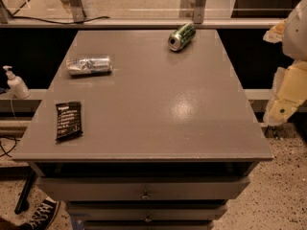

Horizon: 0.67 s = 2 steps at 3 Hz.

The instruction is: Move redbull can near rxbar chocolate

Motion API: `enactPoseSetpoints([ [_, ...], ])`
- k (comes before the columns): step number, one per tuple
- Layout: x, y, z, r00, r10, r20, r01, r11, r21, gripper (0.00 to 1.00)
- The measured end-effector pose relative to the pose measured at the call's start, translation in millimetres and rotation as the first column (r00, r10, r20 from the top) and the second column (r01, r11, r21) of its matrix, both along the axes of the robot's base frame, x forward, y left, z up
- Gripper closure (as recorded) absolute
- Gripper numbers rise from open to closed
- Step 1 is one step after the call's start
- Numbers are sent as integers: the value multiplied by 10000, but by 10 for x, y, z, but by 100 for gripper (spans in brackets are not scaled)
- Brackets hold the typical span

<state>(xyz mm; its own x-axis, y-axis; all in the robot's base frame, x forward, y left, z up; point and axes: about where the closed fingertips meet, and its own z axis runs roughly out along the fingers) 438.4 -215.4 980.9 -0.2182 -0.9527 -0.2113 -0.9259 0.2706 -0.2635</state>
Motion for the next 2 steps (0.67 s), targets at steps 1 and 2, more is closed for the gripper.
enactPoseSetpoints([
  [1, 0, 0, 1, 10000, 0, 2, 0, 10000, 0, 0],
  [2, 220, 114, -32, 9984, 253, 511, -276, 9986, 457, 0],
])
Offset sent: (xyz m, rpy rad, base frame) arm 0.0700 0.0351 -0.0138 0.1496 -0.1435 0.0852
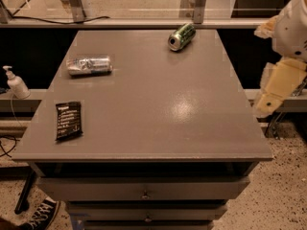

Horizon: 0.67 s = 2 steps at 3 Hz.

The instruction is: Move redbull can near rxbar chocolate

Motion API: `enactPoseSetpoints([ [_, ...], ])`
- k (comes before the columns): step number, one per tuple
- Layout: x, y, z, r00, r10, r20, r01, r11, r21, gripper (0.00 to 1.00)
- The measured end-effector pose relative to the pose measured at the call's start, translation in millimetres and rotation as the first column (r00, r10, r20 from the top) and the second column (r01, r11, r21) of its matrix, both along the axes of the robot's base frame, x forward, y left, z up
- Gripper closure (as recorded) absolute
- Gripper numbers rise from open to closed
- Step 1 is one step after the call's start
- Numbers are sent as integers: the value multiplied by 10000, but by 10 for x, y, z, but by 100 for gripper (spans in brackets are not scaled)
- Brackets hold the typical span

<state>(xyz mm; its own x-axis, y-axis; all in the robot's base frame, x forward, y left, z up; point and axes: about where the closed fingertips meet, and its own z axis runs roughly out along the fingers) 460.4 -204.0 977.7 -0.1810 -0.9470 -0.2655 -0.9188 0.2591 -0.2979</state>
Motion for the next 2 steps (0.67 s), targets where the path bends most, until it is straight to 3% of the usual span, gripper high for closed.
enactPoseSetpoints([
  [1, 431, 329, -38, 9978, 372, 556, -428, 9938, 1030, 0],
  [2, 903, 818, -129, 9921, 843, 934, -1035, 9687, 2256, 0],
])
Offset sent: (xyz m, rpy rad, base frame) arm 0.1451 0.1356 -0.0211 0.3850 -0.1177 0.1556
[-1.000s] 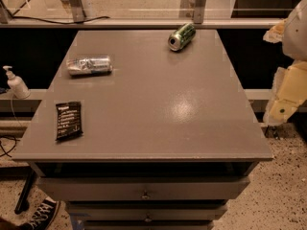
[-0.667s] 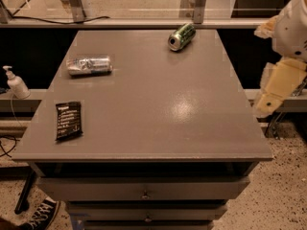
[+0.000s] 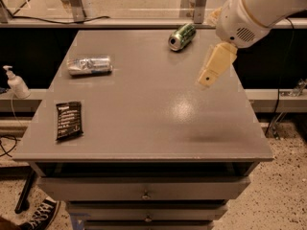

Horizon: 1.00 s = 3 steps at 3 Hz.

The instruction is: Move redbull can near rxbar chocolate

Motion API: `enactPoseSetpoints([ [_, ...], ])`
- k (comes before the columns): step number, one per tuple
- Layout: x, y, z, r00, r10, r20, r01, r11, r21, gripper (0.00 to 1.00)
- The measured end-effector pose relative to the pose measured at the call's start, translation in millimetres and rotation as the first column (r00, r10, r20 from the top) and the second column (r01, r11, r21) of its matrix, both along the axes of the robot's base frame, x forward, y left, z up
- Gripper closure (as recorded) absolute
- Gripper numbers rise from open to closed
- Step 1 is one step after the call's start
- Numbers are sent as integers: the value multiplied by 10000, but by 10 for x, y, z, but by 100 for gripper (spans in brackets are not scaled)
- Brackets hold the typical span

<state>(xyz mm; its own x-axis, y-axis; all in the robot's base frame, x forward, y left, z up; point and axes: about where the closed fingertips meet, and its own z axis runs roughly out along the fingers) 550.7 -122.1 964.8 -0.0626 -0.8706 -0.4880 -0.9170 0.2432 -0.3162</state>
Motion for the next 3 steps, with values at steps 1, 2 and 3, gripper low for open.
enactPoseSetpoints([
  [1, 279, 385, -134, 9993, 45, -380, -5, 9945, 1050, 0],
  [2, 278, 385, -134, 9993, 46, -380, -6, 9945, 1050, 0],
  [3, 420, 610, -121, 9997, 204, -120, -179, 9829, 1834, 0],
])
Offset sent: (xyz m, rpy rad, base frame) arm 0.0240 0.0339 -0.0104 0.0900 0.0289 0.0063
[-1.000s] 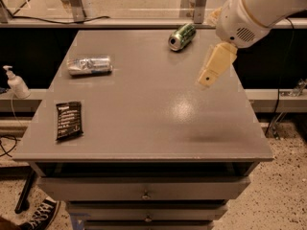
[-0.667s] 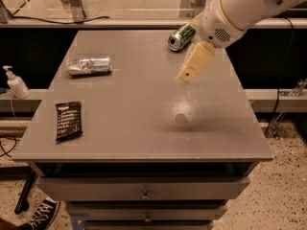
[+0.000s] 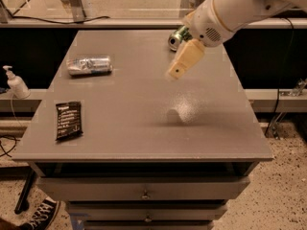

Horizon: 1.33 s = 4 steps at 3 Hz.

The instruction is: Move redbull can near rxbar chocolate

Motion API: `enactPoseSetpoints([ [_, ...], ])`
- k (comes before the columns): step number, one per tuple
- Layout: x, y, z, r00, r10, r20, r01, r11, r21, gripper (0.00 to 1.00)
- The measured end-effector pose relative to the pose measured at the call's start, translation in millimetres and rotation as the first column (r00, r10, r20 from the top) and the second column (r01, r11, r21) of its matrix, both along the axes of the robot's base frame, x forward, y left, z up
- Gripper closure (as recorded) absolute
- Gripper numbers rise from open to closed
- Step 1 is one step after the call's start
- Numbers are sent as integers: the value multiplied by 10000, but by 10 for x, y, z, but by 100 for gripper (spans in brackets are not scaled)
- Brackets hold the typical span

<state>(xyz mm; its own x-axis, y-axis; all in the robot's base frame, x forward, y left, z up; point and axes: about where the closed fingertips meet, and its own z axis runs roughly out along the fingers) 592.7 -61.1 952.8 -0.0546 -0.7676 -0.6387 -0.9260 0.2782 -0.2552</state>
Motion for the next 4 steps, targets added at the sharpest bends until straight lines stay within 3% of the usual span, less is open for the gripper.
enactPoseSetpoints([
  [2, 564, 958, -197, 9965, 746, -383, -671, 9831, 1704, 0],
  [3, 782, 1385, -275, 9943, 938, -500, -818, 9754, 2047, 0],
  [4, 958, 1731, -460, 9924, 1088, -574, -963, 9775, 1878, 0],
])
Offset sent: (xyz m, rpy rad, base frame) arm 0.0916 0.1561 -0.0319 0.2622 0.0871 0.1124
